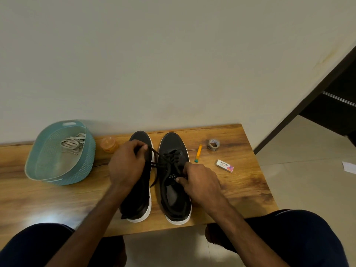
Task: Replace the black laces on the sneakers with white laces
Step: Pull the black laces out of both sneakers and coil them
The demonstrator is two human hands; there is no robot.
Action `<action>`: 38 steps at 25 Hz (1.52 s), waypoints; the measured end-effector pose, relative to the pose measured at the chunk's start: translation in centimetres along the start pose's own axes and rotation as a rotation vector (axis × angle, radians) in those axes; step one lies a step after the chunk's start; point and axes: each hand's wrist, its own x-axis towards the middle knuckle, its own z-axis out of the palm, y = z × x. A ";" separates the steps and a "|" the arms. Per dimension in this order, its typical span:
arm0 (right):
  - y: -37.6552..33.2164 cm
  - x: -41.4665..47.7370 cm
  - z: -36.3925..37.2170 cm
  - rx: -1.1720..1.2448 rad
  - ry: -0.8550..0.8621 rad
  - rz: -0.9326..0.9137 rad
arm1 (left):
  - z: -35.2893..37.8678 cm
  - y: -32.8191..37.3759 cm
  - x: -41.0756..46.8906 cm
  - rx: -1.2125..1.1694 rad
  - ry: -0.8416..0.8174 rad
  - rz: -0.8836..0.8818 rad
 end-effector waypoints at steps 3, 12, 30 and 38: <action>-0.4 -0.2 -0.1 -0.055 0.073 -0.133 | 0.4 0.6 -0.8 0.215 -0.091 0.250; -1.2 -0.8 1.0 -0.281 0.046 -0.244 | -0.1 0.8 -0.4 0.379 -0.069 0.197; 0.3 -0.3 6.2 0.148 -0.052 -0.010 | -1.0 -0.6 0.5 0.454 -0.093 0.227; 0.4 0.3 7.6 0.481 -0.045 -0.068 | 2.0 0.2 -1.3 0.528 -0.232 0.362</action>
